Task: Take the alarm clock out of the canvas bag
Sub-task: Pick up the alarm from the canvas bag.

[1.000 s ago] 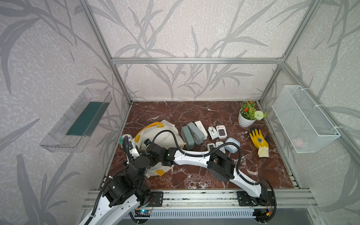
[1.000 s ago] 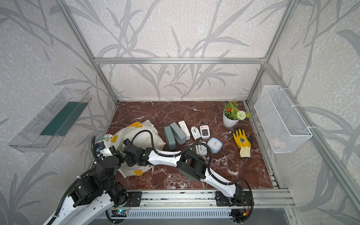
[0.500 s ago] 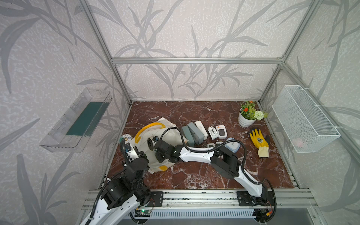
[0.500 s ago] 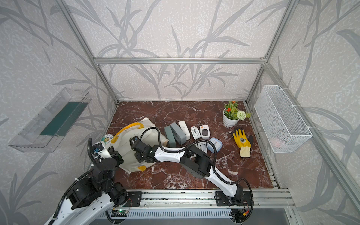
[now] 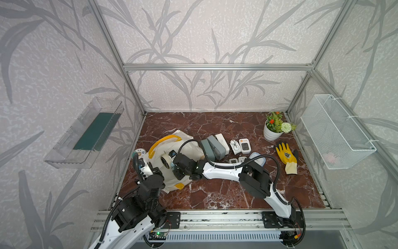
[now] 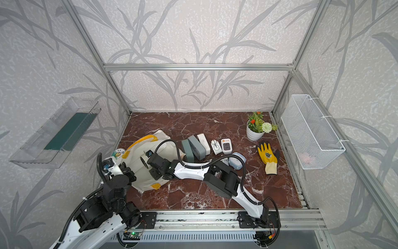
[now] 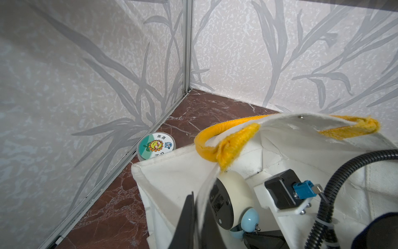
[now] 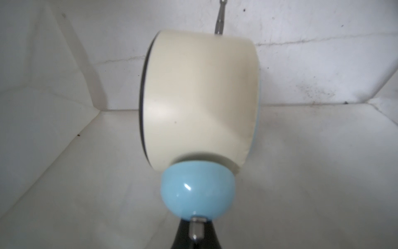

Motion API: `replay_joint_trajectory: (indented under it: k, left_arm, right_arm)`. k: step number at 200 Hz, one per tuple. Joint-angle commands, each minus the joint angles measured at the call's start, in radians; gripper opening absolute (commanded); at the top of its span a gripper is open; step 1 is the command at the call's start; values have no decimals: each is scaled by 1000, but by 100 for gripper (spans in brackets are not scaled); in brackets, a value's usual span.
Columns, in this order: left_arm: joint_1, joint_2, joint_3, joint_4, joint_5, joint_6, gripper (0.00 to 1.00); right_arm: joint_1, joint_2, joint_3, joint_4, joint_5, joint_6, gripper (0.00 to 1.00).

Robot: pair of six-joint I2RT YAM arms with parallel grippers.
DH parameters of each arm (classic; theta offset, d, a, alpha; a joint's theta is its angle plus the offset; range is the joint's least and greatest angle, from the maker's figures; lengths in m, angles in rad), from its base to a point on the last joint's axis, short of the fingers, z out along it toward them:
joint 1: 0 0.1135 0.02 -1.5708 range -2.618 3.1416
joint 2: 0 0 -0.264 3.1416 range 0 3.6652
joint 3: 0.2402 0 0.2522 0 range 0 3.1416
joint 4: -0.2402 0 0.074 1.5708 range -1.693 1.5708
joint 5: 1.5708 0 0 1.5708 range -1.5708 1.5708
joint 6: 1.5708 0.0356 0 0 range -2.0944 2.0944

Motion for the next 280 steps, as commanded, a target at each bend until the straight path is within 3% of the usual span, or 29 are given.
replay_joint_trajectory:
  k: [1,143,280]
  left_arm:
    - [2,7,-3,-15,-41,-31,0]
    - [2,51,23,-60,-92,-84,0]
    - [2,64,34,-70,-112,-93,0]
  right_arm:
    - [-12,-86,-13,71,-24,-20,0]
    - [-19,-310,-190,83,-125,-62,0]
    - [-38,-745,-595,106,-102,-144,0]
